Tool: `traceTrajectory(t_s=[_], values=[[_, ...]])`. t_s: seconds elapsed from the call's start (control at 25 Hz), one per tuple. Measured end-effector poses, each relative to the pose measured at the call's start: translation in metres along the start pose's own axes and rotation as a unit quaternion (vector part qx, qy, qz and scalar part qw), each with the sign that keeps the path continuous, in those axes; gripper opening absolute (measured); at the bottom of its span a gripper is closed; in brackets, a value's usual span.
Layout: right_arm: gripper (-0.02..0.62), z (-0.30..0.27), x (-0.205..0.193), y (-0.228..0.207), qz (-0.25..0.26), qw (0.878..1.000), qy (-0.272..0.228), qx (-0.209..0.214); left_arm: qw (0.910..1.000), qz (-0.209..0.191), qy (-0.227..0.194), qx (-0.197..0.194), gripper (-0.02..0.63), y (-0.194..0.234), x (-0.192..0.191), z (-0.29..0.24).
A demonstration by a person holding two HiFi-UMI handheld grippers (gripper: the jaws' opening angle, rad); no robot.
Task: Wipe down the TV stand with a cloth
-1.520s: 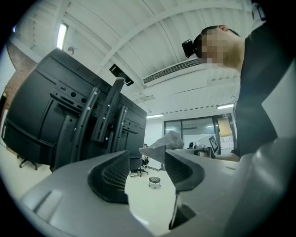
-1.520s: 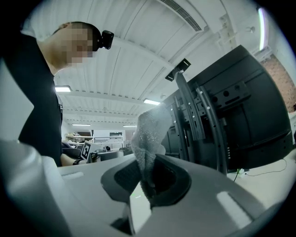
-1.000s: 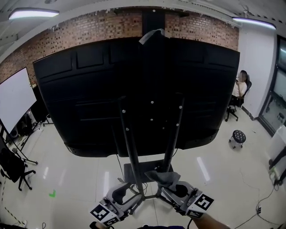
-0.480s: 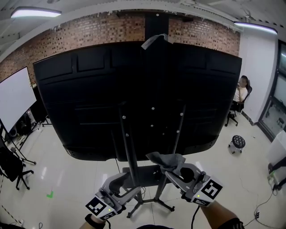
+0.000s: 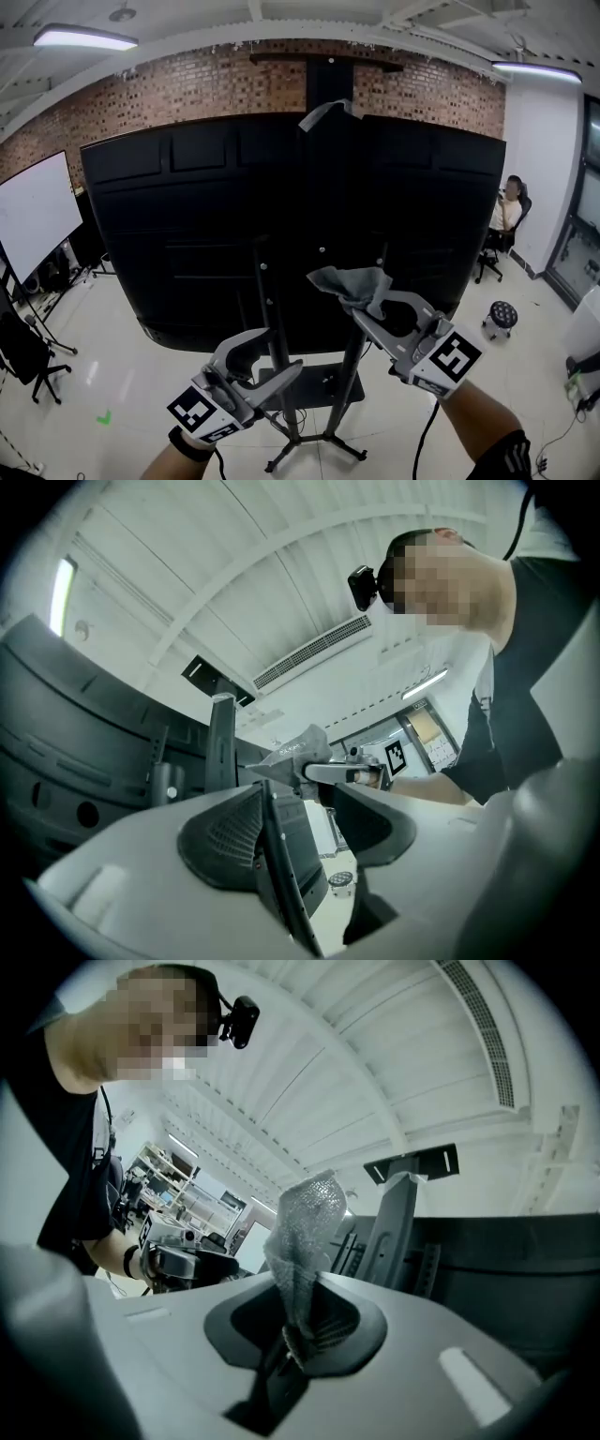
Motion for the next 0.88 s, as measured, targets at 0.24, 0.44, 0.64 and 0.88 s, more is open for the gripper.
traceTrajectory(t_s=[0.24, 0.44, 0.64, 0.88], values=[[0.044, -0.022, 0.056, -0.053, 0.072, 0.997, -0.02, -0.026, 0.9977, -0.065, -0.018, 0.002, 0.268, 0.031, 0.051, -0.032], [0.046, -0.043, 0.096, -0.091, 0.121, 0.992, -0.011, -0.044, 0.9946, -0.097, -0.035, 0.0, 0.268, 0.048, 0.093, -0.058], [0.046, -0.06, 0.131, -0.126, 0.171, 0.983, 0.016, -0.065, 0.9903, -0.137, -0.027, -0.002, 0.27, 0.061, 0.126, -0.083], [0.046, -0.082, 0.184, -0.16, 0.249, 0.962, 0.034, -0.106, 0.9892, -0.145, -0.022, 0.005, 0.276, 0.079, 0.156, -0.106]])
Point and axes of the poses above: the fingertips, and each gripper's own axes: z backward along the fingers, y to its left, x out of its top, the point moved 10 cm from there along z, backward along the fingers, and after that the axes turned 4 degrees about y, right-handed, at the moved point
